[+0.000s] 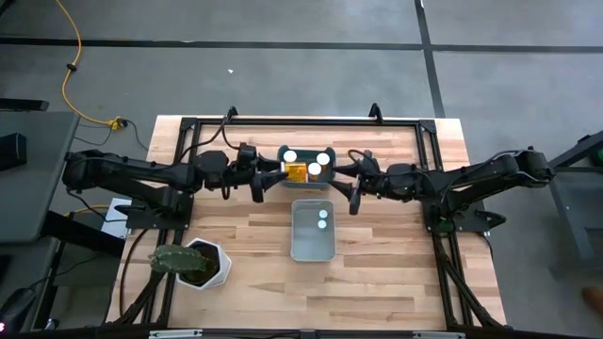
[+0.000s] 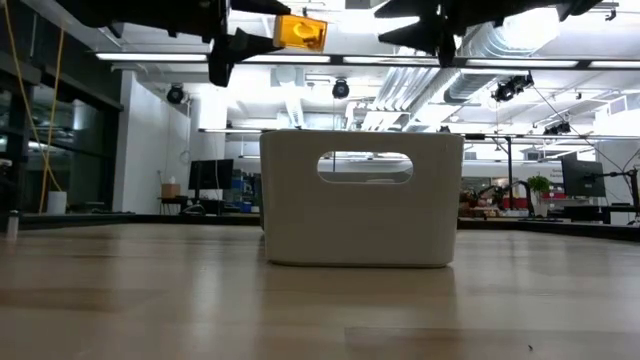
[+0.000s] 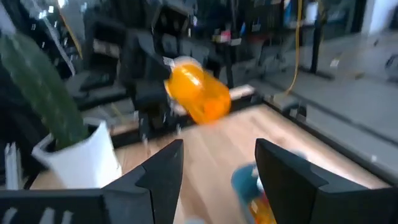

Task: Pick and place medicine bottles into bin by pill shape (circle, oval)
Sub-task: Put the orange capsule bottle into the blue bin

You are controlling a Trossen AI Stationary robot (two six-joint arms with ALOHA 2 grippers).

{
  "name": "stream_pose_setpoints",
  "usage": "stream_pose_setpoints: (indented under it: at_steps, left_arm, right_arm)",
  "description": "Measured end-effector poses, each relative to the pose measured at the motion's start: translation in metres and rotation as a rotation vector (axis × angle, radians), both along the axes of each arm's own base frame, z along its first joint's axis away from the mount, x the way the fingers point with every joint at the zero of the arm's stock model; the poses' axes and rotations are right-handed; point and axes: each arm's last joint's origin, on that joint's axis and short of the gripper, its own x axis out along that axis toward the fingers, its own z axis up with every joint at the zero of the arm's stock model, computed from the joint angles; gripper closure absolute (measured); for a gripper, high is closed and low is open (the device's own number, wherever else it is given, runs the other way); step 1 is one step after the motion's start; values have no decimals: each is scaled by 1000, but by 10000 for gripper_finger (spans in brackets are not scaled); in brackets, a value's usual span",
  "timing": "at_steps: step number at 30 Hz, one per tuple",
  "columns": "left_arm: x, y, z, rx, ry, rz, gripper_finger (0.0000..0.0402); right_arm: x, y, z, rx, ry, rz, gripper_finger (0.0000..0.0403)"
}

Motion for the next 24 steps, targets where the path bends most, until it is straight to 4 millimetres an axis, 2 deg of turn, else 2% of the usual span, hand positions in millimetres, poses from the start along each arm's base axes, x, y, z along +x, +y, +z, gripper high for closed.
stream_pose_setpoints:
  at_steps: [6, 10, 13, 19, 24]
  left_arm:
    - [3, 20, 23, 29, 110, 48, 199]
    - [11, 38, 40, 70, 290, 80, 199]
    - [22, 55, 44, 76, 449, 96, 199]
    - [58, 79, 28, 68, 754, 54, 199]
    - [88, 92, -3, 63, 943, 4, 199]
  right_arm:
    - [0, -2, 18, -75, -158, -67, 210]
    - [-1, -4, 25, -123, -220, -98, 210]
    - [-1, -8, 27, -128, -231, -114, 210]
    - [-1, -11, 26, -124, -230, -126, 210]
    - [-1, -11, 26, -124, -229, -125, 210]
